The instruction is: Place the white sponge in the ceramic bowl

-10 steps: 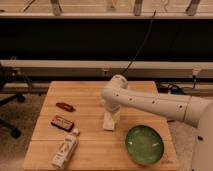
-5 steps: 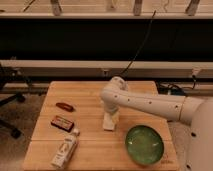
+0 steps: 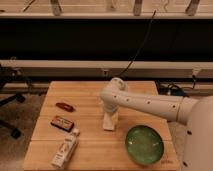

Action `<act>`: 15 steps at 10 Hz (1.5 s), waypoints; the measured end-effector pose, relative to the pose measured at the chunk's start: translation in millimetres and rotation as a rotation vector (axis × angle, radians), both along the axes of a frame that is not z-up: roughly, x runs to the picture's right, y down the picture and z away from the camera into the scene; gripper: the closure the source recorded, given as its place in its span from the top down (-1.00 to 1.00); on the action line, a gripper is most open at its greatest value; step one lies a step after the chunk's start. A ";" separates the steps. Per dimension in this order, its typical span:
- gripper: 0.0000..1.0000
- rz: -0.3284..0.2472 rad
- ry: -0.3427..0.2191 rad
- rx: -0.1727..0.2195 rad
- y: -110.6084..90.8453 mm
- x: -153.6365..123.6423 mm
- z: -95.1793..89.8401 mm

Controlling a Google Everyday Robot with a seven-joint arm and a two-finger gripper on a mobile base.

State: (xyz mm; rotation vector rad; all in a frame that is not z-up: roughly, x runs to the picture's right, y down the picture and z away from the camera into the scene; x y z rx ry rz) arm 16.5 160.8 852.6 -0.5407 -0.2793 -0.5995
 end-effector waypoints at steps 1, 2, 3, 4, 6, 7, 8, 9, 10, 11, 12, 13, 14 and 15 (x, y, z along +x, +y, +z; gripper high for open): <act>0.60 0.000 -0.001 -0.002 0.9 -0.2 1.4; 0.60 -0.006 -0.004 -0.004 1.3 -0.5 1.2; 0.60 -0.018 -0.002 -0.012 2.5 0.9 0.3; 0.60 -0.036 0.003 -0.024 6.1 2.6 1.1; 0.60 -0.066 0.001 -0.041 12.0 2.2 4.7; 0.60 -0.072 -0.004 -0.049 14.6 2.7 6.7; 0.60 -0.083 -0.007 -0.057 18.2 4.2 8.5; 0.60 -0.099 -0.016 -0.064 22.3 3.6 11.4; 0.60 -0.108 -0.018 -0.065 23.8 3.3 12.3; 0.60 -0.123 -0.022 -0.067 25.7 2.1 13.3; 0.55 -0.139 -0.025 -0.066 27.4 1.7 14.6; 0.39 -0.151 -0.023 -0.069 29.6 2.7 14.8; 0.21 -0.159 -0.022 -0.071 31.4 3.7 14.6; 0.01 -0.166 -0.022 -0.071 32.6 4.1 14.0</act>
